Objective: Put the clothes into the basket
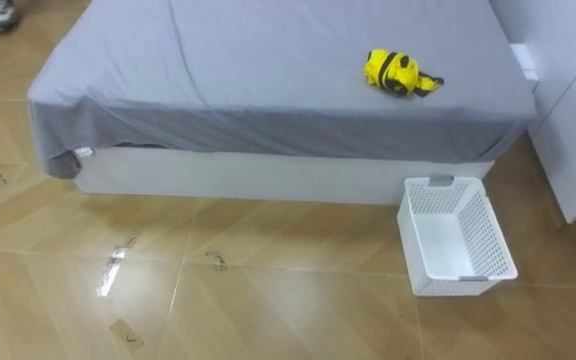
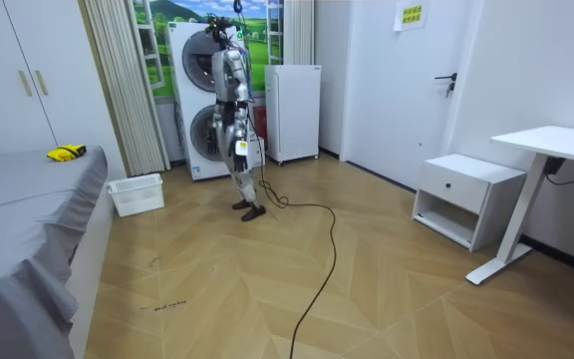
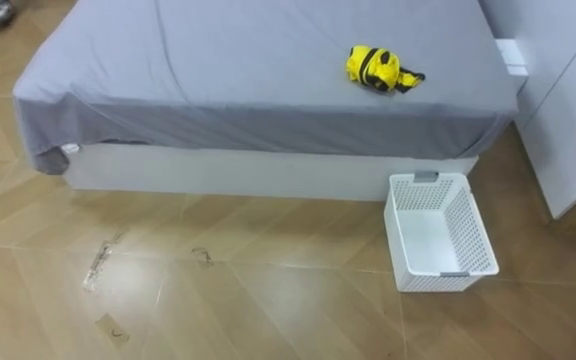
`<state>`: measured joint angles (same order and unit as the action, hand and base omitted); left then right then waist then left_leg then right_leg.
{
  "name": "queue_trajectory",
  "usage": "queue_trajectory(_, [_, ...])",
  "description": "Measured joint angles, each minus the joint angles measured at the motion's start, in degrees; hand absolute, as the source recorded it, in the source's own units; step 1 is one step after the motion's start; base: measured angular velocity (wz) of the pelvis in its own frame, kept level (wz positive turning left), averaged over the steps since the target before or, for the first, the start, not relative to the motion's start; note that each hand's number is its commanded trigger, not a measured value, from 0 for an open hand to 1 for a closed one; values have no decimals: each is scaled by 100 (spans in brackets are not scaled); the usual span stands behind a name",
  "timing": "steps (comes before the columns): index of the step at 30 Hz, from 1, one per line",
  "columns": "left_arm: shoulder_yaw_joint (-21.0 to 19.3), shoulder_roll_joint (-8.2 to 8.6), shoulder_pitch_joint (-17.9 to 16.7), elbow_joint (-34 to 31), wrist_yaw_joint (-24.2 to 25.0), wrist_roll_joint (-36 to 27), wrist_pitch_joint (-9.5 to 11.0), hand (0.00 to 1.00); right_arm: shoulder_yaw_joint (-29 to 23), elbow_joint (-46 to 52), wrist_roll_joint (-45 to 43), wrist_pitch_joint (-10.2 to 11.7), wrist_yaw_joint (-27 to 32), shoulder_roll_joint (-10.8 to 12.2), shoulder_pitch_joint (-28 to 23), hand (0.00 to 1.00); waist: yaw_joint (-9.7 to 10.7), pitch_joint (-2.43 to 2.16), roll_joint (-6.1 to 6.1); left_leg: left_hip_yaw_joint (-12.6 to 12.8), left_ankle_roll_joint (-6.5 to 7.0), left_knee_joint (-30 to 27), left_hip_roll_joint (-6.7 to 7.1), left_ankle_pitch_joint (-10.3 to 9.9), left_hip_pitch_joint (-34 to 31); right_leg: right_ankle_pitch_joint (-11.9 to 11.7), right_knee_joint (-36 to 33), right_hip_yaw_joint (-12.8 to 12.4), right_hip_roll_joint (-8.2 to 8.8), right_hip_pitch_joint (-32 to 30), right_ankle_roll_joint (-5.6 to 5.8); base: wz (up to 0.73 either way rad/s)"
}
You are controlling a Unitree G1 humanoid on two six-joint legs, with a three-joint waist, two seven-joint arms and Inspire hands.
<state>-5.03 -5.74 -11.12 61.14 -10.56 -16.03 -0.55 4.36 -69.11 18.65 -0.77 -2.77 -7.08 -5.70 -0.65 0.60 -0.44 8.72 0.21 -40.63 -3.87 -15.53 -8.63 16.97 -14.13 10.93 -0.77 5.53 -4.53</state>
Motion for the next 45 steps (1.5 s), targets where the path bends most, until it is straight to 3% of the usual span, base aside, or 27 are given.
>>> queue_trajectory(3, [-32, -5, 31, -25, -11, -195, 93, 0, 5, -4, 187, 1, 20, -28, -9, 0, 51, -2, 26, 12, 45, -258, -18, -38, -599, 230, -151, -65, -23, 40, -72, 16])
queue_trajectory(6, [95, 18, -58, -48, -53, -385, 135, 0, 6, -16, 234, -8, 16, -47, -8, 0, 17, -18, -42, 60, -77, 1143, 230, 220, -1333, 410, -191, -158, 140, 49, 8, -17])
queue_trajectory(8, [76, 17, -262, -45, -70, -467, 167, 0, 9, -19, 228, -27, 26, -25, -66, 0, -2, -7, -60, 49, -99, 2418, 264, 992, -1621, 623, -169, -201, 285, 227, 135, -42])
queue_trajectory(10, [69, 17, -381, -7, -65, -468, 209, 0, 9, -12, 189, -55, 28, -25, -107, 0, -17, -2, -118, 73, -20, 2787, 287, 1672, -1662, 784, -119, -348, 411, 409, 273, -38])
queue_trajectory(11, [70, 18, -395, 58, -41, -466, 256, 0, -17, -6, 147, -54, 24, -26, -129, 0, -16, -2, -201, 140, 128, 2723, 401, 2102, -1691, 873, -52, -493, 543, 511, 376, -22])
queue_trajectory(12, [72, 20, -417, 70, -8, -451, 268, 0, -48, 1, 123, -53, 31, -22, -123, 0, -13, -54, -320, 260, 370, 2420, 564, 2123, -1762, 934, 46, -613, 740, 595, 469, -18])
queue_trajectory(13, [74, 20, -385, 77, 1, -444, 269, 0, -63, -1, 120, -52, 32, -19, -142, 0, -1, -37, -390, 342, 399, 2167, 620, 1920, -1813, 942, 61, -620, 813, 623, 511, -12])
queue_trajectory(15, [67, 20, -310, 81, 97, -467, 310, 0, -173, 21, 129, 28, 94, -4, -127, 0, -49, 16, -381, 442, 463, 1197, 601, 1199, -1952, 701, -337, -626, 1011, 671, 858, -23])
queue_trajectory(18, [73, -14, -301, 80, 97, -474, 336, 0, -171, 54, 170, 117, 220, 18, -140, 0, -128, 10, -322, 664, 552, 900, 587, 587, -1526, 140, -1553, -616, 1164, 466, 942, -16])
queue_trajectory(20, [191, -11, -209, 76, 19, -457, 355, 0, -173, 88, 196, 202, 388, 0, -245, 0, -131, -55, -208, 644, 611, 1415, 762, 258, -742, -1382, -3008, -584, 1277, 16, 861, 24])
queue_trajectory(21, [191, -4, -167, 73, -5, -445, 359, 0, -182, 129, 195, 203, 422, -3, -245, 0, -150, -55, -172, 618, 625, 1566, 783, 230, -546, -1544, -3383, -602, 1281, -171, 809, 6])
queue_trajectory(23, [190, 14, -98, 60, -24, -404, 366, 0, -182, 449, 373, 227, 472, -9, -199, 0, -154, -12, 89, 222, 585, 2027, 740, 131, 97, -514, -4187, -340, 946, -1160, 435, -10])
queue_trajectory(26, [339, -30, -41, 17, -14, -301, 365, 0, -183, 815, 400, 268, 496, 37, -149, 0, -45, 38, 281, -336, 529, 2382, 643, -51, 792, 42, -3245, 125, 407, -2193, 335, 31])
queue_trajectory(28, [519, -41, 0, -10, -11, -284, 359, 0, -176, 1002, 429, 329, 525, 62, -133, 0, 69, 23, 295, -532, 478, 2578, 633, -209, 1202, -60, -1999, 185, 367, -2566, 349, 67])
queue_trajectory(30, [706, 8, -45, -105, -15, -228, 339, 0, -183, 999, 429, 414, 637, 39, -116, 0, 74, 34, 323, -577, 334, 2796, 465, -398, 1702, -917, -1019, 340, 437, -2697, 305, 73])
queue_trajectory(31, [774, 14, -80, -179, -9, -228, 346, 0, -204, 1037, 410, 456, 751, 35, -93, 0, 51, -10, 352, -580, 203, 2920, 311, -509, 1968, -1391, -761, 354, 406, -2732, 234, 48])
queue_trajectory(32, [776, 1, -131, -155, -11, -240, 343, 0, -250, 1076, 370, 513, 825, 33, 11, 0, -28, -55, 361, -539, 44, 2907, 206, -632, 2065, -1541, -915, 341, 255, -2741, -19, 22])
queue_trajectory(33, [773, -3, -144, -142, -8, -242, 342, 0, -296, 1099, 355, 538, 862, 34, 57, 0, -88, -88, 434, -510, -30, 2860, 122, -650, 2085, -1507, -1029, 357, 174, -2750, -136, -24])
queue_trajectory(35, [708, -21, -282, -125, -1, -240, 351, 0, -355, 1331, 351, 575, 1007, -10, 221, 0, -289, -58, 471, -458, -384, 2894, -64, -452, 2336, -1072, -1654, 585, 84, -2735, -377, -32])
queue_trajectory(36, [694, -45, -344, -166, 3, -225, 361, 0, -352, 1350, 377, 358, 1077, 6, 133, 0, -266, 53, 455, -623, -481, 2847, -154, -271, 2592, -957, -2407, 766, 189, -2819, -489, 4])
queue_trajectory(37, [665, -63, -339, -195, 13, -195, 369, 0, -332, 1386, 363, 357, 1106, 21, -23, 0, -214, 183, 362, -689, -472, 2762, -172, -214, 2732, -831, -2777, 896, 246, -2969, -401, 11])
queue_trajectory(38, [567, -166, -567, -292, 14, -173, 402, 0, -335, 1561, 354, 318, 1165, 95, -309, 0, -252, 72, 345, -597, -560, 2208, -214, -278, 2627, -858, -2141, 773, 169, -2929, -228, -14])
queue_trajectory(39, [523, -202, -648, -300, 12, -168, 404, 0, -336, 1661, 350, 277, 1201, 84, -396, 0, -283, 53, 272, -473, -569, 1840, -204, -345, 2547, -765, -1960, 752, 129, -2897, -441, -70])
queue_trajectory(40, [494, -180, -744, -291, 0, -159, 346, 0, -337, 1665, 266, 99, 1289, -16, -395, 0, -327, 52, 364, -410, -519, 1025, -327, -332, 2344, -557, -2085, 757, -59, -2793, -513, -85])
queue_trajectory(41, [402, -180, -776, -301, 4, -119, 307, 0, -316, 1665, 55, 24, 1334, -16, -397, 0, -296, 61, 357, -421, -559, 358, -352, 62, 2040, -436, -2046, 806, -86, -2676, -570, -67])
queue_trajectory(43, [373, -166, -643, -354, -5, -129, 312, 0, -312, 1666, -220, -139, 1417, -11, -400, 0, -222, 64, 330, -411, -615, -229, -334, 371, 1619, -381, -1828, 753, -88, -2494, -561, -9])
queue_trajectory(45, [442, -167, -539, -483, -51, -127, 358, 0, -308, 1709, -416, -421, 1589, -10, -395, 0, -163, 123, 223, -336, -377, -492, -194, -21, 1006, -331, -1577, 613, 10, -2207, -513, -5])
